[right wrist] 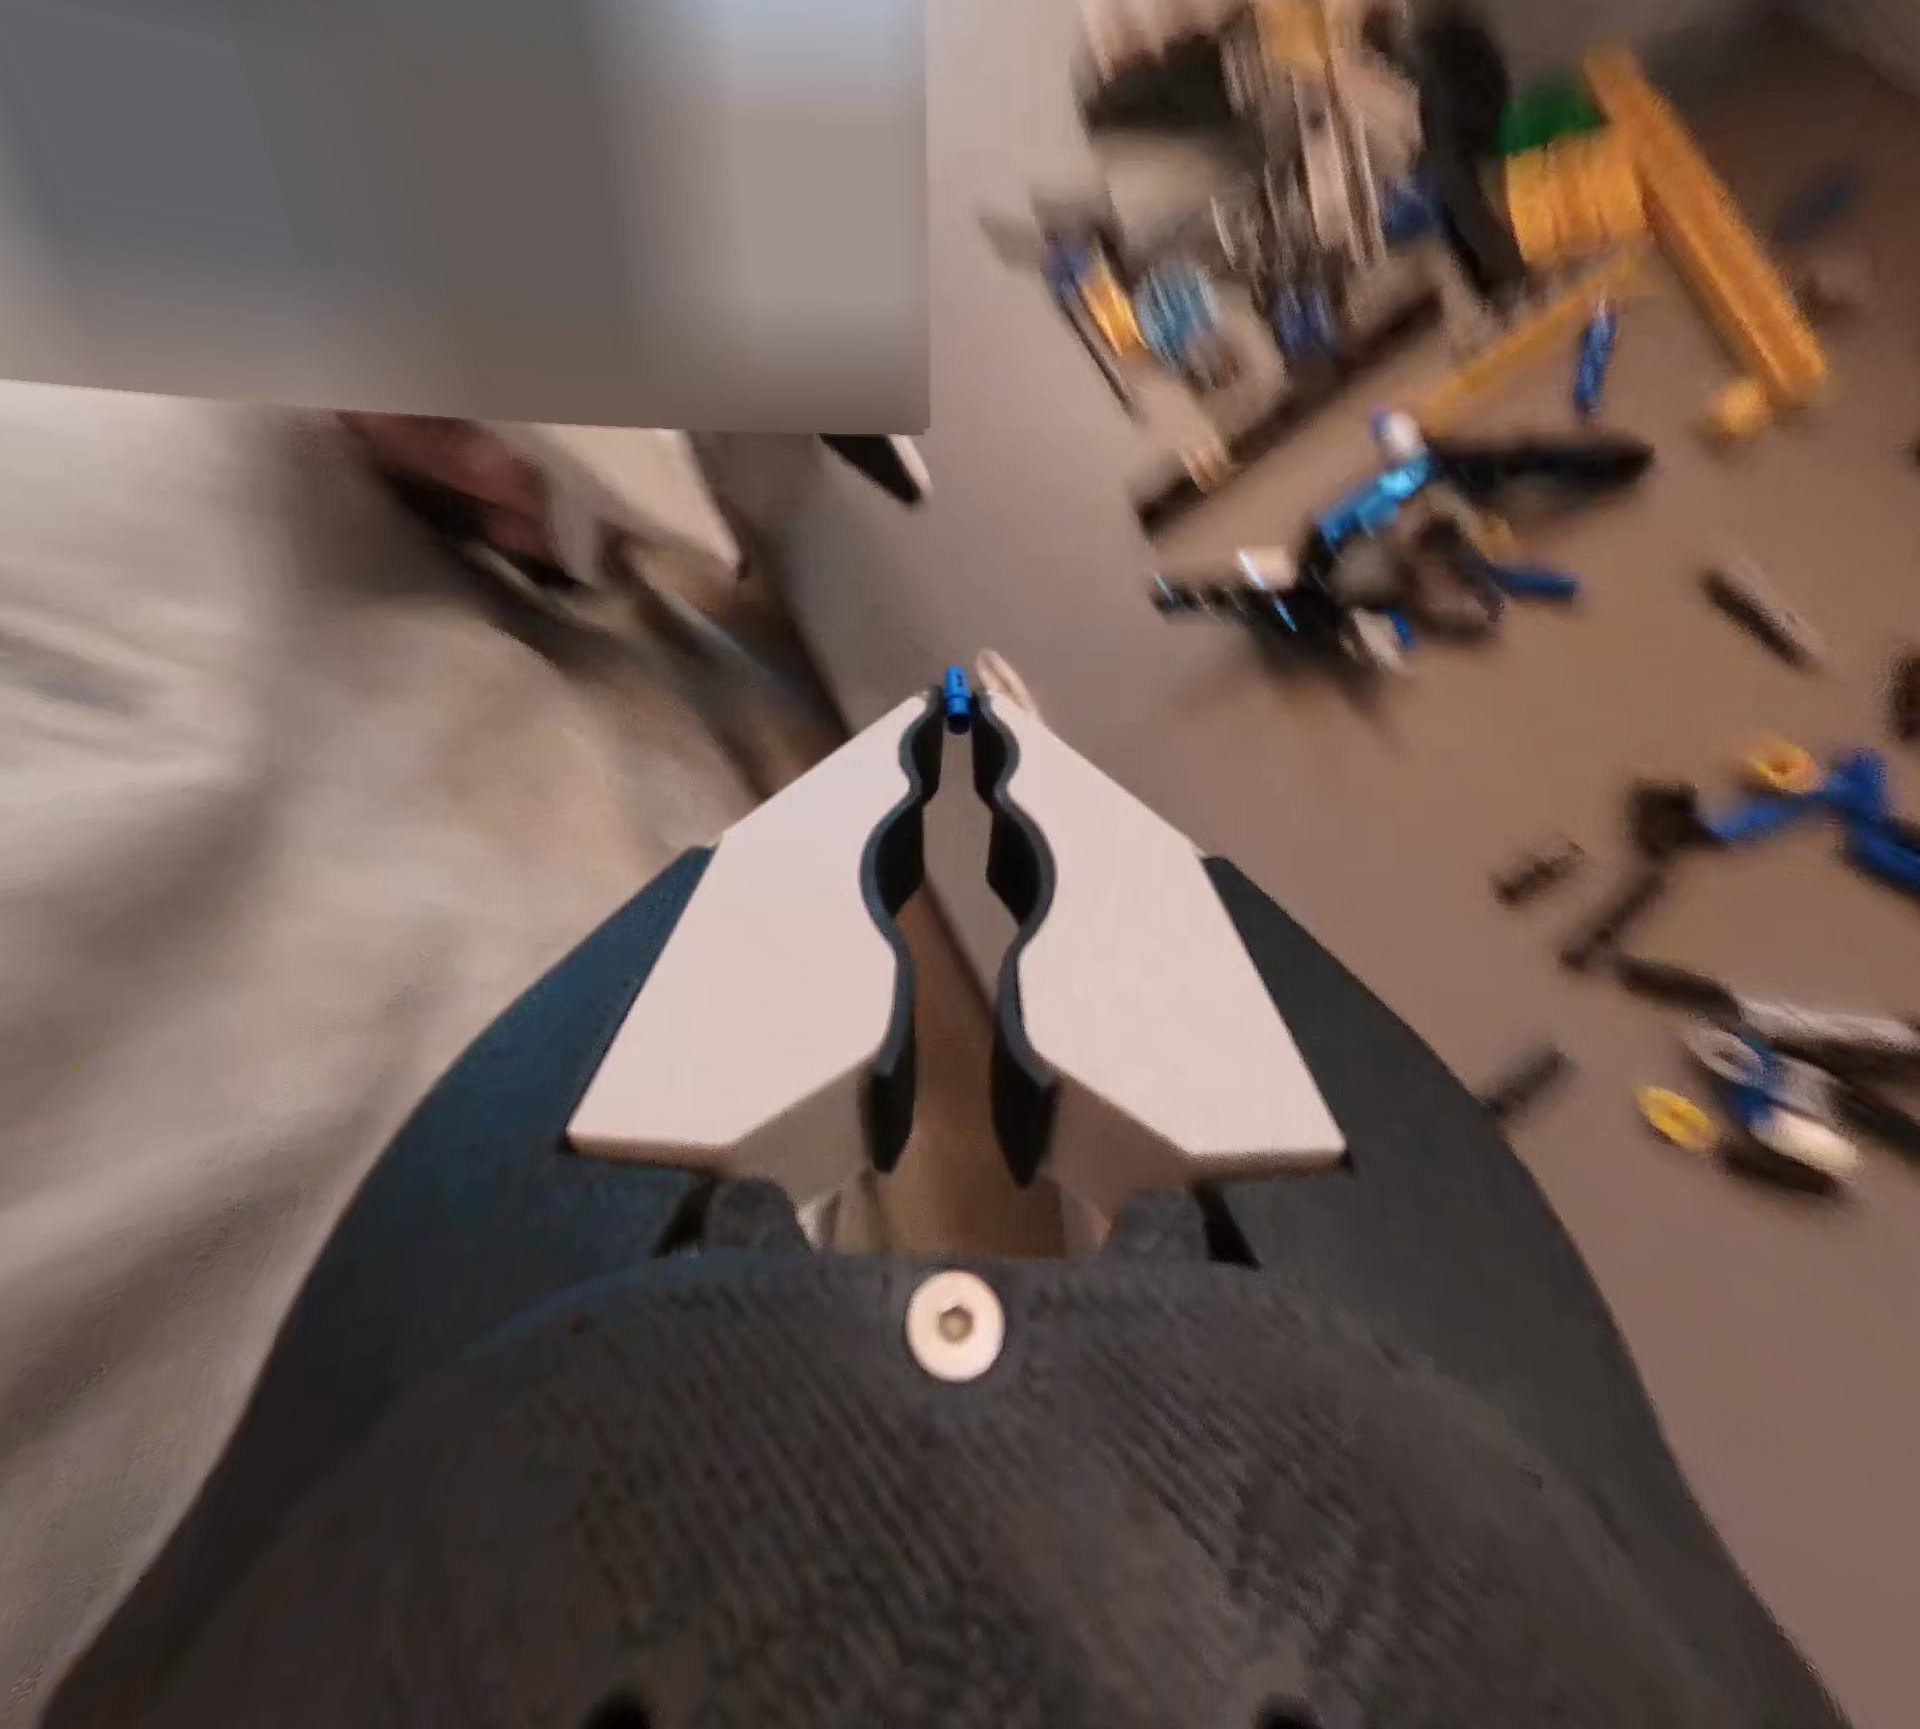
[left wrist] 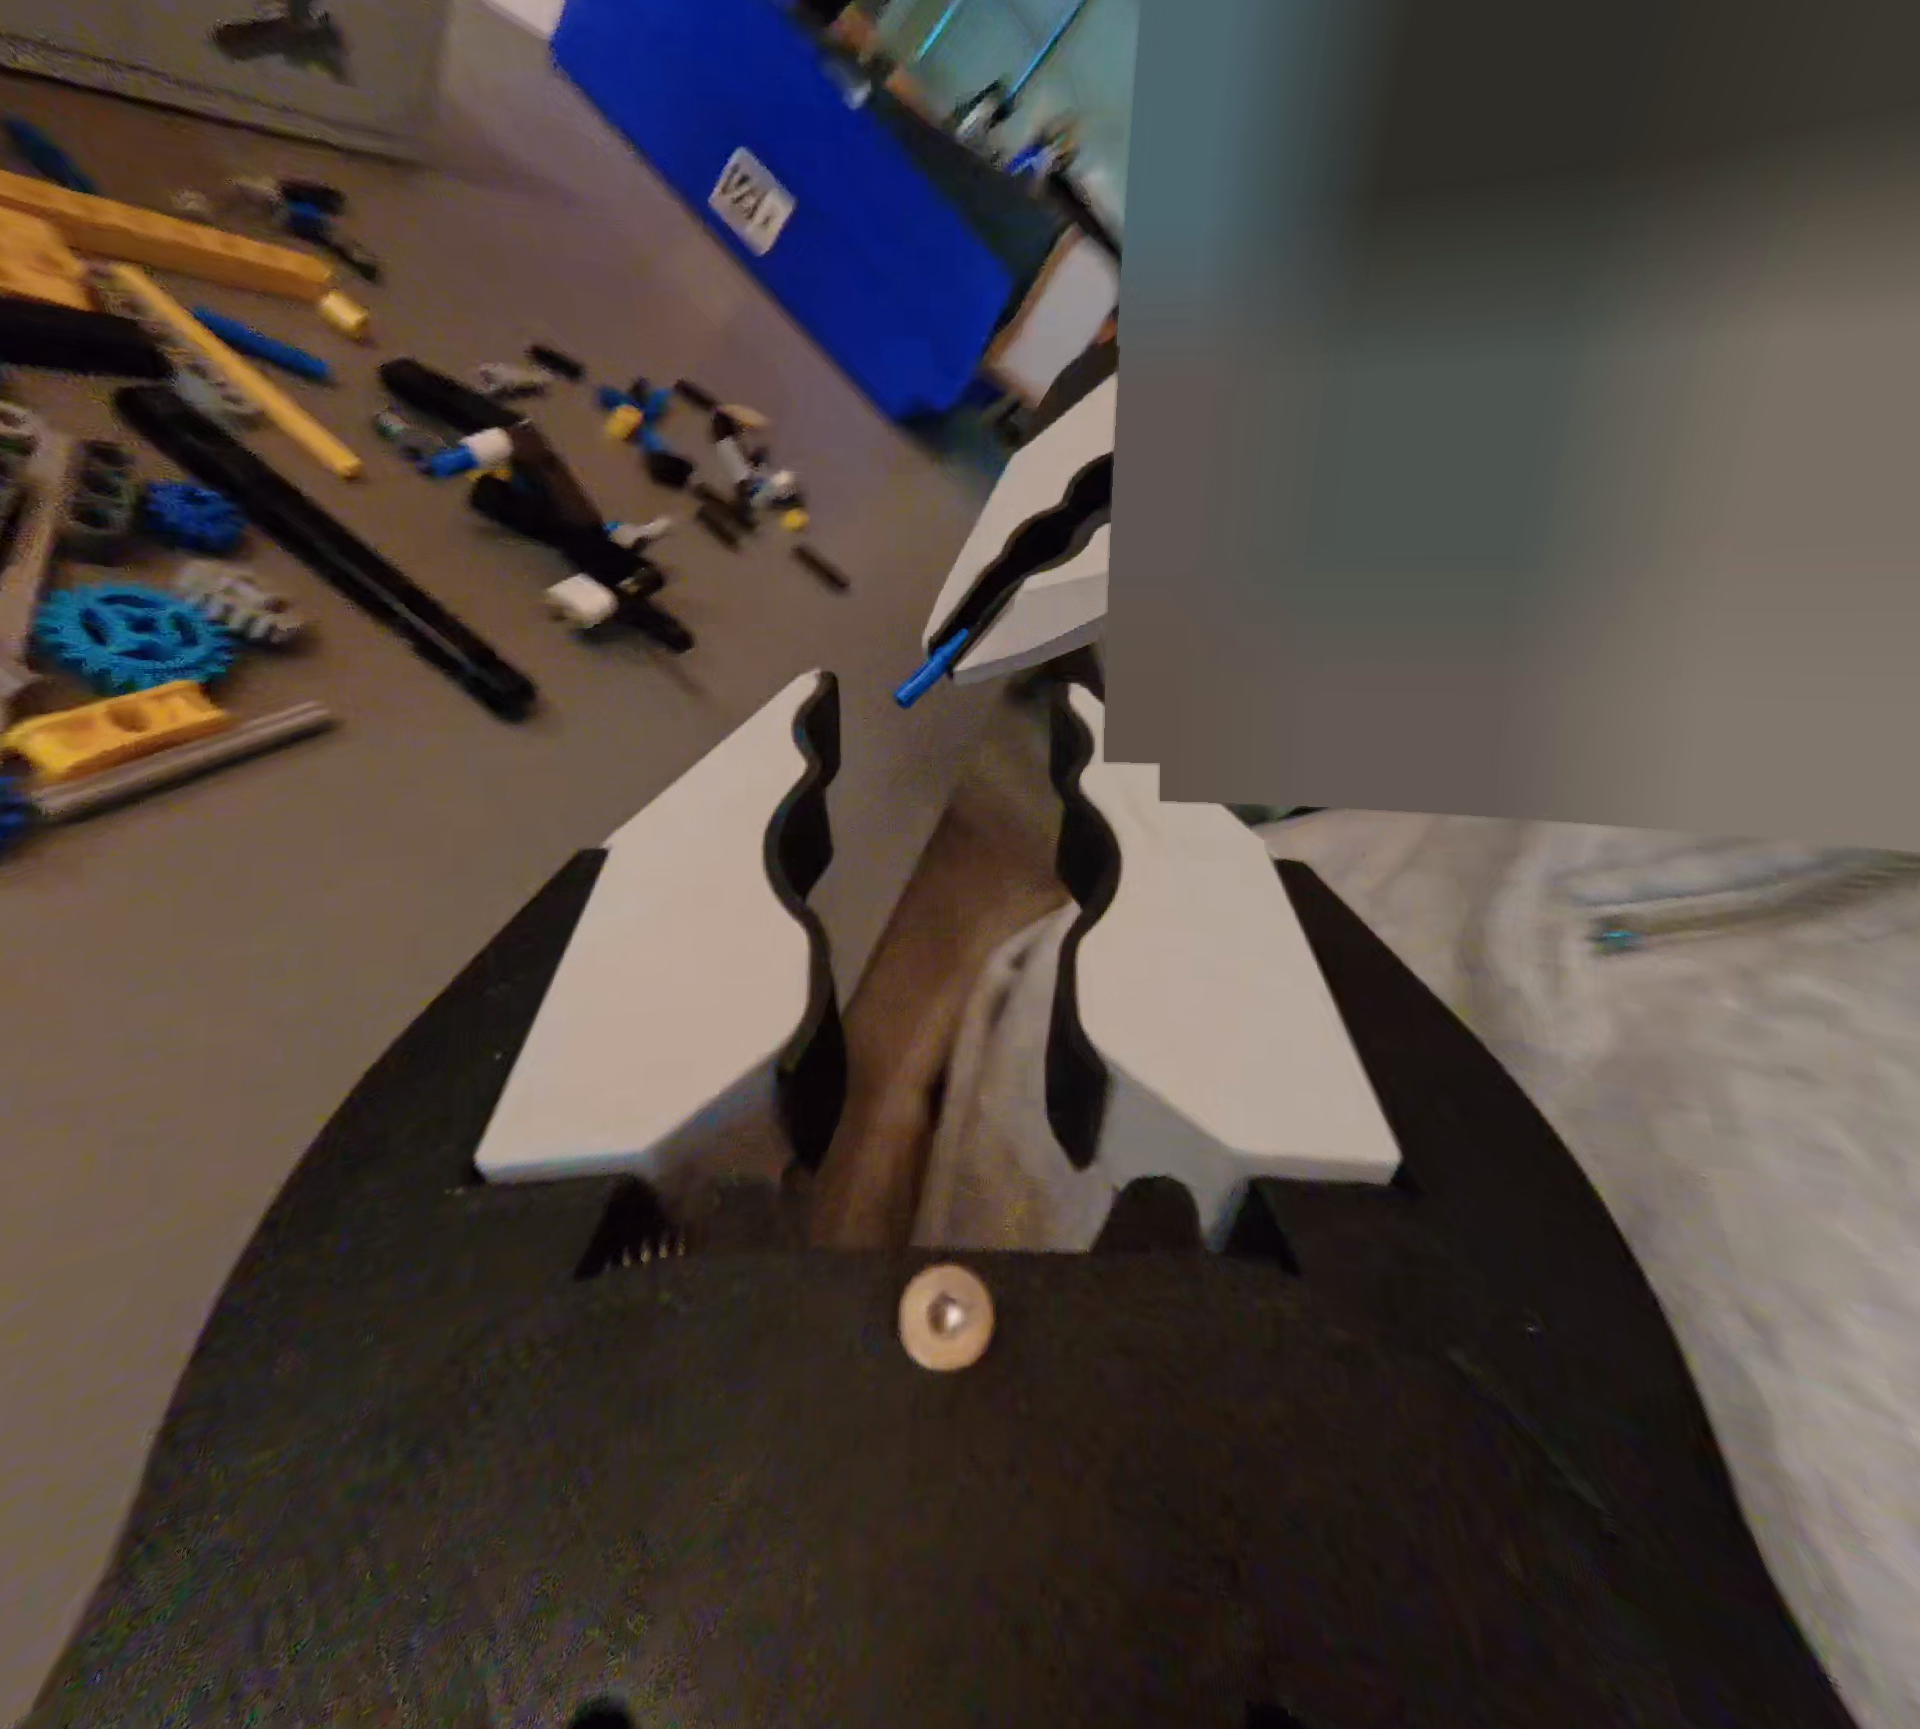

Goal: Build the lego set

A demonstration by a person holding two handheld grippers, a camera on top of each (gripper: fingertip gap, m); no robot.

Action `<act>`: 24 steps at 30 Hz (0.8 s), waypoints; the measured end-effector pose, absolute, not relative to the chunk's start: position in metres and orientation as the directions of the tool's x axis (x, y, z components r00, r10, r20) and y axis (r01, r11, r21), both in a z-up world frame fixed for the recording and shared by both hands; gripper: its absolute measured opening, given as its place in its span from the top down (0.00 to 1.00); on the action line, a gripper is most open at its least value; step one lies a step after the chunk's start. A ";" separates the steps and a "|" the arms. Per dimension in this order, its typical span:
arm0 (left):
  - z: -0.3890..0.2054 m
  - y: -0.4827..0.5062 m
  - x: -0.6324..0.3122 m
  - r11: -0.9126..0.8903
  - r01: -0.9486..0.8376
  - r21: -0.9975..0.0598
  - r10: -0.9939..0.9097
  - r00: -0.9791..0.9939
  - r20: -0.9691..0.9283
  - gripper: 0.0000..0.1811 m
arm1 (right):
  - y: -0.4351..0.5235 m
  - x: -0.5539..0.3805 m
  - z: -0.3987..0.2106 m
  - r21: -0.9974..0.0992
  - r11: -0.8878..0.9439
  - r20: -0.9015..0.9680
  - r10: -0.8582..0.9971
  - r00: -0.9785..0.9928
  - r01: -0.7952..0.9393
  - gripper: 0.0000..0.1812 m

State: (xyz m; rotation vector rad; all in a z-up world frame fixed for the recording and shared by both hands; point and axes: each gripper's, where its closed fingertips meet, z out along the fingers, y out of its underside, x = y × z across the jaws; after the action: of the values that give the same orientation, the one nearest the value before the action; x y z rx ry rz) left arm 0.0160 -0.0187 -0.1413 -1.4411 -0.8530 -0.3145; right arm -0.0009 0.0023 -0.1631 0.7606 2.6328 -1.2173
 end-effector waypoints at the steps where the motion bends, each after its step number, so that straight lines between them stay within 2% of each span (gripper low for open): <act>1: -0.150 -0.015 0.017 0.098 0.645 -0.758 0.347 0.692 0.633 0.77 | 0.004 -0.001 -0.172 -0.642 0.592 -0.294 0.397 -0.870 0.487 0.98; 4: -0.167 -0.008 0.019 0.011 0.646 -0.764 0.409 0.694 0.593 0.76 | 0.003 -0.002 -0.191 -0.556 0.711 -0.188 0.397 -0.898 0.431 0.98; 8: -0.173 -0.012 0.016 0.012 0.665 -0.747 0.428 0.672 0.605 0.76 | 0.000 -0.003 -0.200 -0.468 0.822 -0.061 0.336 -0.940 0.324 0.98; 16: -0.179 -0.019 0.013 0.003 0.671 -0.741 0.443 0.664 0.603 0.79 | -0.002 0.000 -0.203 -0.338 0.900 -0.010 0.288 -0.958 0.274 0.98; 24: -0.180 -0.024 0.010 0.030 0.690 -0.723 0.424 0.646 0.634 0.79 | -0.002 0.005 -0.205 -0.256 0.928 -0.003 0.281 -0.960 0.272 0.98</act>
State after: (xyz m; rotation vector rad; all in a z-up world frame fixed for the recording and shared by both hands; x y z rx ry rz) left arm 0.0100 -0.0244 -0.1797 -1.5984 -0.9425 -0.2606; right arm 0.0050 -0.0016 -0.2049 0.4472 3.1173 -0.4065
